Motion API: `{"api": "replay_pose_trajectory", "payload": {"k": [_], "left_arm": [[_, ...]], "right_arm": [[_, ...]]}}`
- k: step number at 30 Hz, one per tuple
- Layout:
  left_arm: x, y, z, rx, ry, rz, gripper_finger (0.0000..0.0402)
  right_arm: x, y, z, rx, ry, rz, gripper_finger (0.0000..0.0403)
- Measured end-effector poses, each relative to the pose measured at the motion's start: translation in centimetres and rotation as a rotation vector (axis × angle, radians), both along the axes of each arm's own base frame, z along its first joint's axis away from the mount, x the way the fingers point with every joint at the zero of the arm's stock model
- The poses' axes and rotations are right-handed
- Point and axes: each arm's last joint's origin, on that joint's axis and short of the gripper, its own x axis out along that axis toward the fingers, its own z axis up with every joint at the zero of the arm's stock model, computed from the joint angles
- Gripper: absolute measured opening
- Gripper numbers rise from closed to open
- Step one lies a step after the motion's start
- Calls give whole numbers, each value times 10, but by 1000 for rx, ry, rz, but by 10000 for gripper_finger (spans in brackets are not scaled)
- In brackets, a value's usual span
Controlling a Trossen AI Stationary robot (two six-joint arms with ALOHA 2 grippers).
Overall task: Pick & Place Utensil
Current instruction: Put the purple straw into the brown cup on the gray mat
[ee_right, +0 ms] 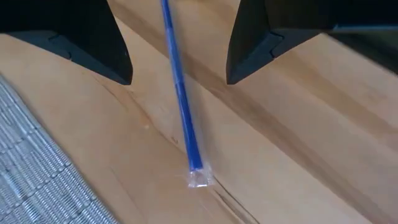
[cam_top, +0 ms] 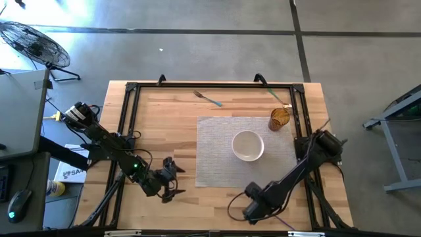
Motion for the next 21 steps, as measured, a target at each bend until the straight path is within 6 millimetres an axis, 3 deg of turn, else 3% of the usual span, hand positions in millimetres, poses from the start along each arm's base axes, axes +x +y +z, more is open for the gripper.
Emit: {"api": "replay_pose_trajectory", "payload": {"k": [9, 21], "left_arm": [[0, 0, 0, -5, 6, -9, 396], [0, 0, 0, -6, 5, -9, 396]], "right_arm": [[1, 3, -19, -56, 19, 63, 246], [2, 5, -20, -88, -32, 114, 120]]}}
